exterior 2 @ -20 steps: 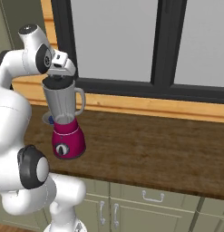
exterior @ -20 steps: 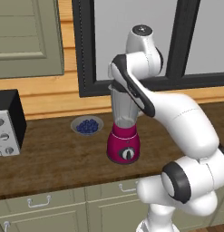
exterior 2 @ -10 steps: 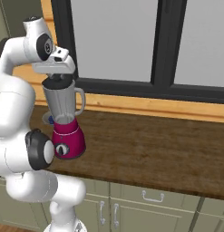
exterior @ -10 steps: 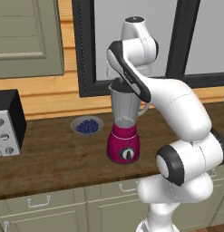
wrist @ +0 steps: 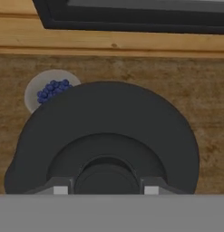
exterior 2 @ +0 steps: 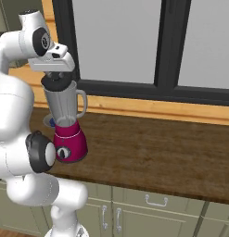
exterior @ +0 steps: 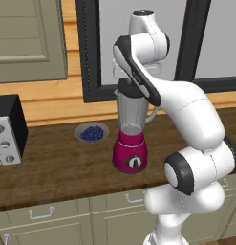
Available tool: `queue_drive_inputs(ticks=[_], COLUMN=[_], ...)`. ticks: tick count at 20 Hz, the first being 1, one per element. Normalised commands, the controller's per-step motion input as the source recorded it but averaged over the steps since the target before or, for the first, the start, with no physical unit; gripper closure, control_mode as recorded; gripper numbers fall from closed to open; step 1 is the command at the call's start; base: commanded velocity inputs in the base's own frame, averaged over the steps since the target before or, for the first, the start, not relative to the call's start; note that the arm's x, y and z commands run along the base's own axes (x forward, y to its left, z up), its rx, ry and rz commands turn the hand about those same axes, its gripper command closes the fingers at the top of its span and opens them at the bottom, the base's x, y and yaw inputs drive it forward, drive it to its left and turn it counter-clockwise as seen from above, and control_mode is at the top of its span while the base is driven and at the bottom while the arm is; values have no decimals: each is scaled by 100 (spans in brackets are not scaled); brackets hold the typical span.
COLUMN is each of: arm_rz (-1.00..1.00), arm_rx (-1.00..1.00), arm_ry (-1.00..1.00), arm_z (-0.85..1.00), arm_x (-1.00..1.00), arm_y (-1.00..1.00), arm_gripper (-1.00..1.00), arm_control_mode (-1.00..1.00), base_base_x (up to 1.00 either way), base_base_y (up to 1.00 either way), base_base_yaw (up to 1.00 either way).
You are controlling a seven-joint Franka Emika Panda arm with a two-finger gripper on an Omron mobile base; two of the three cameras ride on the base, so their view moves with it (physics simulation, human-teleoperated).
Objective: Close the lid blender by securely placing the lid on top.
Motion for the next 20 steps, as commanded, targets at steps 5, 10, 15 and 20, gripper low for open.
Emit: queue_drive_inputs(ticks=[5,10,15,20], arm_rz=[0,-1,-1,0], arm_rx=[0,0,0,0], arm_ry=[3,0,0,-5], arm_z=[5,30,12,-3], arm_x=[1,0,-8,-9], arm_y=[0,0,0,0], arm_gripper=[100,100,100,100], arm_control_mode=[-100,-100,-100,-100], base_base_x=[0,0,0,0], base_base_y=[0,0,0,0], base_base_yaw=[0,0,0,0])
